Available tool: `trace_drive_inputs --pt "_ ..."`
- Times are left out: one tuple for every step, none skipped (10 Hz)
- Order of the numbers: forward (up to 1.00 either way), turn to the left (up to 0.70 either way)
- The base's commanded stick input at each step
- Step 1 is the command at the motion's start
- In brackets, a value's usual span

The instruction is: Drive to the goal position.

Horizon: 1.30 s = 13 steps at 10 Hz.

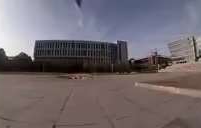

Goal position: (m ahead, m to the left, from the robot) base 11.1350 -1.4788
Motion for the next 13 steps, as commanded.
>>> trace_drive_inputs --pt "0.7 0.32" --pt "0.7 0.35" --pt "0.7 0.35" --pt "0.7 0.35" --pt "0.7 0.35" --pt "0.7 0.19" --pt "0.7 0.0" --pt "0.7 0.0" --pt "0.7 0.0" --pt "0.7 0.0" --pt "0.7 0.0" --pt "0.7 0.0" --pt "0.7 0.0"
